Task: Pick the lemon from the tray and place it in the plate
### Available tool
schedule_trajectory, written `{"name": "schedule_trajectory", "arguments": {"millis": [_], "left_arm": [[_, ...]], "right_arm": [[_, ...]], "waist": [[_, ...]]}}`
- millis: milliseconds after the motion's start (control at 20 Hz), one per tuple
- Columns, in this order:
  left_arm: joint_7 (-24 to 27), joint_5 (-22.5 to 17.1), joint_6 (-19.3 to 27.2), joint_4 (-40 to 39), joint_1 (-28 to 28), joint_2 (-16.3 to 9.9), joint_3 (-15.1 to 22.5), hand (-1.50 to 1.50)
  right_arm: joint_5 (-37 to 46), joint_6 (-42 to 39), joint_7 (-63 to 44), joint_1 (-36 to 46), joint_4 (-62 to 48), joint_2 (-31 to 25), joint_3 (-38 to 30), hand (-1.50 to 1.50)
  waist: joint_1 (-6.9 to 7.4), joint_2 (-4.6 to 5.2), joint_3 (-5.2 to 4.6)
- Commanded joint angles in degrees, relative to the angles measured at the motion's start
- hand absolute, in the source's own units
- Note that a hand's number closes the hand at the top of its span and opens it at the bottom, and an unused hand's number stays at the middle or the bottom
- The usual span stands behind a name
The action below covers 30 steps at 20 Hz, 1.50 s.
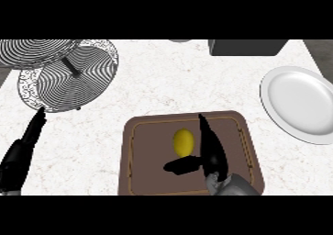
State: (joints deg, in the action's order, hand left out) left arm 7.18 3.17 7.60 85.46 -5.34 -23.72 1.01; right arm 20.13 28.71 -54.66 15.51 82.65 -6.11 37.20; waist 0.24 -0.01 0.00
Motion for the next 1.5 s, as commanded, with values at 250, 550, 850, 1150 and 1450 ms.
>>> {"name": "schedule_trajectory", "arguments": {"millis": [250,550,850,1150,1450], "left_arm": [[-0.68,2.65,-2.65,-1.46,1.41,1.47,-3.62,0.0],[0.05,5.92,-2.96,-0.99,1.37,5.28,-3.44,0.0],[0.61,3.75,-2.59,-0.11,-0.66,3.57,-5.0,0.0],[0.74,3.49,-2.39,0.22,-1.06,3.96,-5.16,0.0],[1.03,3.36,-3.27,0.45,-0.56,3.75,-4.73,0.0]], "right_arm": [[1.85,-2.17,11.34,0.02,-7.77,5.46,-6.8,1.5],[5.21,-3.67,12.28,-3.59,-5.64,5.61,-5.65,1.5],[1.28,-17.86,27.29,-6.0,-10.4,-26.58,-13.93,1.5],[-0.21,-22.41,41.81,-6.01,-16.12,-43.61,-21.72,1.5],[-4.79,-21.38,60.03,-3.84,-27.59,-53.78,-32.84,1.5]], "waist": [[-0.01,0.03,0.01],[-0.19,-0.02,0.0],[-2.56,0.85,0.16],[-3.09,1.01,0.57],[-1.18,1.13,0.89]]}}
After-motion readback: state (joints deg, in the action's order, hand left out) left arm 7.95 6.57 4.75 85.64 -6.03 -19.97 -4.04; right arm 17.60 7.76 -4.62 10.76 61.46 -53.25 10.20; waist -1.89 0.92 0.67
